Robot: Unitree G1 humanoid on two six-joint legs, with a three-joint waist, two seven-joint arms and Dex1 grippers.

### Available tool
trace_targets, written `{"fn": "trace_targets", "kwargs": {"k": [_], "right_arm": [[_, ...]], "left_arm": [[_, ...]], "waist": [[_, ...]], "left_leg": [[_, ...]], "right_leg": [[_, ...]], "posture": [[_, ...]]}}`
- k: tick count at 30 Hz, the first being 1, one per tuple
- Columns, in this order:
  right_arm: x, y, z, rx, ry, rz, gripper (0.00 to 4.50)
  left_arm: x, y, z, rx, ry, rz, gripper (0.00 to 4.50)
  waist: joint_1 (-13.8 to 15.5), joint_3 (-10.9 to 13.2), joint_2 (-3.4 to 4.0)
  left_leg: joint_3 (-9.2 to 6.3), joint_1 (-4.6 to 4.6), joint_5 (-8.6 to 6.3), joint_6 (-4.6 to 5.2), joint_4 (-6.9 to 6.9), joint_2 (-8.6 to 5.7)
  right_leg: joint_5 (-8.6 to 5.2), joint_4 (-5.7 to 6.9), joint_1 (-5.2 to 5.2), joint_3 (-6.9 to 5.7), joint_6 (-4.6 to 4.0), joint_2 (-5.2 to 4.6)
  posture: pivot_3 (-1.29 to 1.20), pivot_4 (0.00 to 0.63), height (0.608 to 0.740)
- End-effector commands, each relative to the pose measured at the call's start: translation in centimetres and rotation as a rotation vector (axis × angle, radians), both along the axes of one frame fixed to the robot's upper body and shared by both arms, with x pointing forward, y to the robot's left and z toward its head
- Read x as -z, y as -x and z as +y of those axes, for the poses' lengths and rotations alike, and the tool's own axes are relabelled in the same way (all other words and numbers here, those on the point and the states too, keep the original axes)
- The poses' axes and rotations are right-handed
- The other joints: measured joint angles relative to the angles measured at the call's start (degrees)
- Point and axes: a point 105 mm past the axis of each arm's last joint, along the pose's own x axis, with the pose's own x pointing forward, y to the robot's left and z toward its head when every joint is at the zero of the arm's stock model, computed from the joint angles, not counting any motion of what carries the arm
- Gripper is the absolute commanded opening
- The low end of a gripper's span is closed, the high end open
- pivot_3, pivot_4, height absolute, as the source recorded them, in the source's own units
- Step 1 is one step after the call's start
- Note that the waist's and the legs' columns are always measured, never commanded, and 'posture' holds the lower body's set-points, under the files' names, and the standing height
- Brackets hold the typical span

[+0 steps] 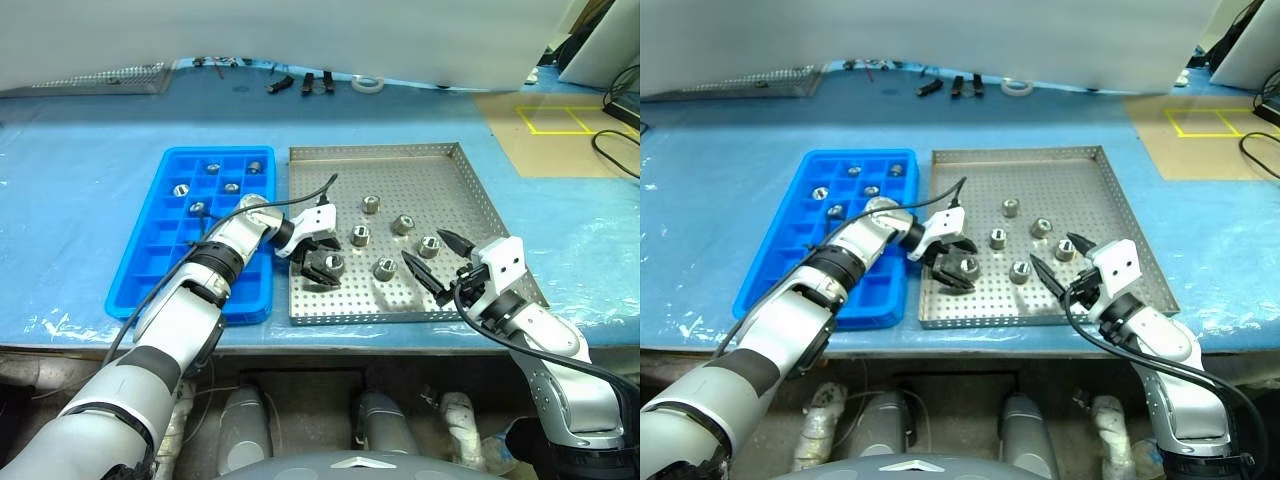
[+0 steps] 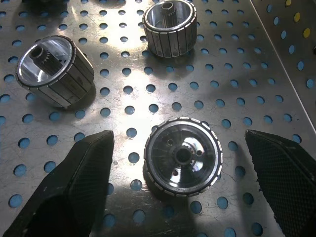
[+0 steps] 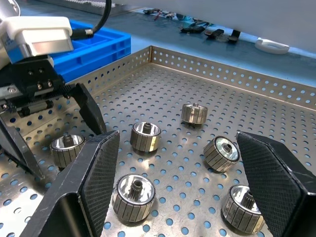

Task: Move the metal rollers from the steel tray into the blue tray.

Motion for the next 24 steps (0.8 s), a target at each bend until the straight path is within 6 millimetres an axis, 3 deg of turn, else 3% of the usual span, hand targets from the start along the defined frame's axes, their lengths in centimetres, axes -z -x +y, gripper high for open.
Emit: {"fn": "trace_targets", "kwargs": {"k": [1,5,12,19,24], "right_arm": [[-1.0,0.2,0.0,0.006,0.004,-0.049,3.98],[-0.9,0.0,0.0,0.011,0.005,-0.050,4.02],[-0.7,-0.4,0.1,0.009,0.005,-0.054,4.02],[-0.7,-0.9,0.6,-0.020,0.000,-0.059,4.02],[-1.5,-1.2,2.4,-0.131,-0.019,-0.060,4.02]], "left_arm": [[-0.1,-0.1,0.3,0.003,0.003,-0.009,4.50],[0.2,0.1,1.0,0.017,-0.016,-0.012,3.97],[0.3,0.1,1.7,0.008,-0.019,-0.012,1.73],[-0.4,-0.2,1.8,-0.026,0.038,-0.027,1.67],[-4.6,-0.3,1.9,-0.057,0.210,-0.080,1.67]], "waist": [[0.0,0.0,0.00],[0.0,0.0,0.00],[-0.2,0.0,0.01],[-0.6,0.0,0.01],[-0.6,0.1,0.03]], "left_leg": [[0.00,0.00,0.00,0.00,0.00,0.00],[0.00,0.00,0.00,0.00,0.00,0.00],[0.00,0.04,0.00,-0.01,-0.01,0.07],[0.00,0.05,0.00,-0.01,-0.07,0.08],[0.01,0.04,0.01,-0.01,-0.08,0.08]], "right_leg": [[0.00,0.00,0.00,0.00,0.00,0.00],[0.00,0.00,0.00,0.00,0.00,0.00],[0.00,0.00,0.00,0.01,0.00,0.00],[0.00,-0.01,0.00,0.01,-0.01,0.00],[0.00,0.00,-0.03,0.01,-0.02,0.00]], "posture": [[-0.34,0.150,0.740],[-0.33,0.150,0.740],[-0.30,0.150,0.740],[-0.27,0.150,0.740],[-0.21,0.150,0.740]]}}
